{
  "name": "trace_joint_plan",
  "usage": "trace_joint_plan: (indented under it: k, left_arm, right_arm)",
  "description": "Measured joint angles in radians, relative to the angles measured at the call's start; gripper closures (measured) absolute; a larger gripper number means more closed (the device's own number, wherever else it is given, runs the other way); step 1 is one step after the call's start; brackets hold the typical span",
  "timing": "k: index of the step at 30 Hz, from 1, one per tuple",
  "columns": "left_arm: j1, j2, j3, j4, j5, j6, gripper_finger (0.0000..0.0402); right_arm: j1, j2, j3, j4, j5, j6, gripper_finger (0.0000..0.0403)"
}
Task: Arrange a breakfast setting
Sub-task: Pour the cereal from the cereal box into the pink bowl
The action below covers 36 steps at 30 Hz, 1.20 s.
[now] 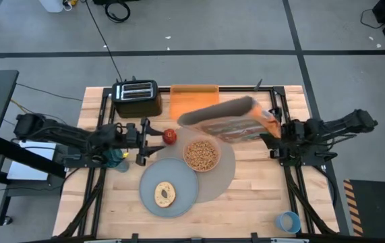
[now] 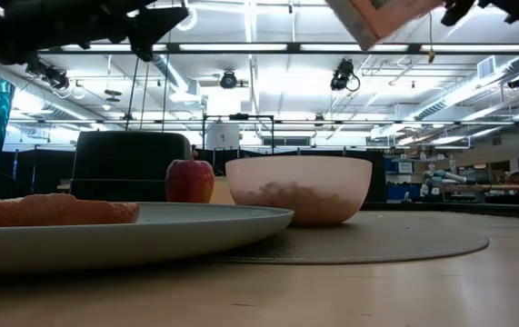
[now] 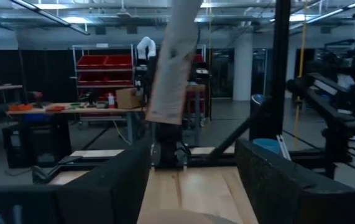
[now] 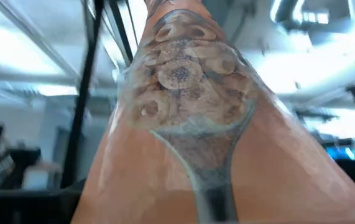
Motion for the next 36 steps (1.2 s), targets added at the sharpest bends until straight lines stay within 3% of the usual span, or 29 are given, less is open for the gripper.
trace_joint_plan:
  k: [3, 8, 17, 24, 31, 36]
  left_arm:
    - [0.015, 0.076, 0.060, 0.002, 0.000, -0.007, 0.0135]
    - [0.032, 0.219, 0.181, 0.002, 0.001, 0.042, 0.0097]
    - [0.032, 0.416, 0.379, 0.069, 0.053, 0.047, 0.0091]
    - [0.051, 0.445, 0.439, 0.131, 0.050, 0.056, 0.0091]
    - [0.093, 0.446, 0.439, 0.169, 0.052, 0.073, 0.0091]
    - [0.105, 0.446, 0.439, 0.187, 0.132, 0.080, 0.0091]
  right_arm:
    - [-0.011, 0.121, -0.020, 0.183, -0.026, -0.004, 0.0167]
    - [-0.039, 0.322, 0.051, 0.256, -0.049, -0.015, 0.0167]
    - [-0.111, 0.599, 0.216, 0.409, -0.140, -0.072, 0.0167]
    - [-0.145, 0.693, 0.273, 0.495, -0.220, -0.037, 0.0167]
    - [-0.135, 0.689, 0.273, 0.501, -0.253, -0.010, 0.0167]
    - [-0.141, 0.701, 0.273, 0.498, -0.246, -0.004, 0.0167]
